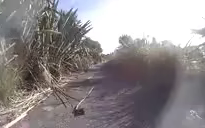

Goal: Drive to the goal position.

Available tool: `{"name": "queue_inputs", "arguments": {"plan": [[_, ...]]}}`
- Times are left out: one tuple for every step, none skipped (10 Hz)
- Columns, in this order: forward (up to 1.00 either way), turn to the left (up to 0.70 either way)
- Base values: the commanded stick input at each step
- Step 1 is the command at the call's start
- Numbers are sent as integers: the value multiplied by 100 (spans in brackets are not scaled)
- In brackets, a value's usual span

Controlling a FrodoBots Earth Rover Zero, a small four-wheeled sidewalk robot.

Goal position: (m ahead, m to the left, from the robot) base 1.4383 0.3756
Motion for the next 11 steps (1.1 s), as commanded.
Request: {"name": "queue_inputs", "arguments": {"plan": [[45,-27],[45,-27],[45,-27],[45,-27],[45,-27],[45,-27],[45,-27],[45,-27],[45,-27],[45,-27],[45,-27]]}}
